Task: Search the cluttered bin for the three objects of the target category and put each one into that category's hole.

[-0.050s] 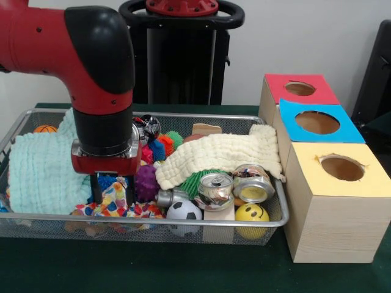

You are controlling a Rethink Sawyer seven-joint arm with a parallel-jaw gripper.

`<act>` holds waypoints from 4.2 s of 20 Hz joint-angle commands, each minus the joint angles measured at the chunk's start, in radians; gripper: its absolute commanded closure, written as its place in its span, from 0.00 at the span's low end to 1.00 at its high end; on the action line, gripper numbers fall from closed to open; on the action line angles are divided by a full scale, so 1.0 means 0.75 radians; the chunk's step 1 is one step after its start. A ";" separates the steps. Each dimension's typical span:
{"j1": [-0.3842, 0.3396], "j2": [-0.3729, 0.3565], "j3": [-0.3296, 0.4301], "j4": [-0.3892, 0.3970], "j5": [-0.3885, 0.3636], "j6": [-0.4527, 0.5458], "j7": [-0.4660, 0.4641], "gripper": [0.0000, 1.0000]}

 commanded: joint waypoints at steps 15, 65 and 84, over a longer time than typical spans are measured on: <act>-0.099 0.092 0.168 0.070 -0.212 -0.091 -0.230 0.00; -0.057 -0.345 0.205 0.452 -0.060 0.093 0.050 1.00; 0.386 -0.647 -0.044 0.595 0.368 0.297 0.609 1.00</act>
